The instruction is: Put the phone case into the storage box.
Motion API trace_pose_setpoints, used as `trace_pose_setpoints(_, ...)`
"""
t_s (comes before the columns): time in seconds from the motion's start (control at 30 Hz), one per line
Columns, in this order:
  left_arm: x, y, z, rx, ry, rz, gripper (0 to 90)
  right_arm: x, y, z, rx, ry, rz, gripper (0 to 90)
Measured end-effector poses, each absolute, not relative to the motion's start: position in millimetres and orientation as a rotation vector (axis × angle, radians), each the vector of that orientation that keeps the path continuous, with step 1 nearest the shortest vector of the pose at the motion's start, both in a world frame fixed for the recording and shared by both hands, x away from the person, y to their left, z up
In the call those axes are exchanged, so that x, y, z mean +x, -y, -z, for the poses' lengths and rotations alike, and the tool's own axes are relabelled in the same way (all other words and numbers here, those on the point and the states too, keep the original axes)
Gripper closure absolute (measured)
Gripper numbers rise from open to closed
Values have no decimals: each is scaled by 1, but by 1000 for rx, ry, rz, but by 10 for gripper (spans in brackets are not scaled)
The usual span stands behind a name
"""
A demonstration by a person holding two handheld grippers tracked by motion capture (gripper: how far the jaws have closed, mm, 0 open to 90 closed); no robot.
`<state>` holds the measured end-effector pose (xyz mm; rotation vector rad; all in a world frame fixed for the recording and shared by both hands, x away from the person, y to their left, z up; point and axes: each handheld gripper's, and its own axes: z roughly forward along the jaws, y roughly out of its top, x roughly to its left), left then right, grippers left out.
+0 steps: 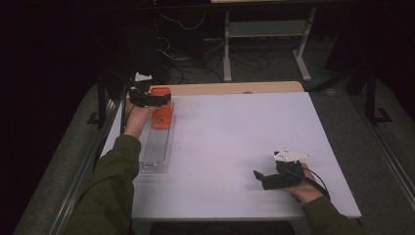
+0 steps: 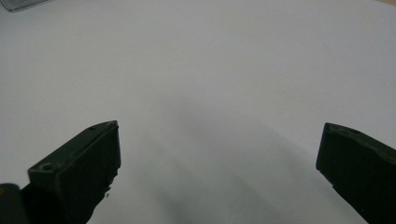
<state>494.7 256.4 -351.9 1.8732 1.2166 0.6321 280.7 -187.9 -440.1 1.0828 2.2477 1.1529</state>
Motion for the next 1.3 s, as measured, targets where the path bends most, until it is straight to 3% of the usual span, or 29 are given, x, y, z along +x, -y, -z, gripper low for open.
trace_pose_setpoints(0.57, 452, -248, 339, 1946, -1019, -437, 0, 279, 189, 434, 1084, -2245, -1187, 0)
trace_pose_setpoints(1.3, 381, -233, 347, 1962, -817, -323, 0, 281, 194, 414, 1059, -2223, -1261, 0)
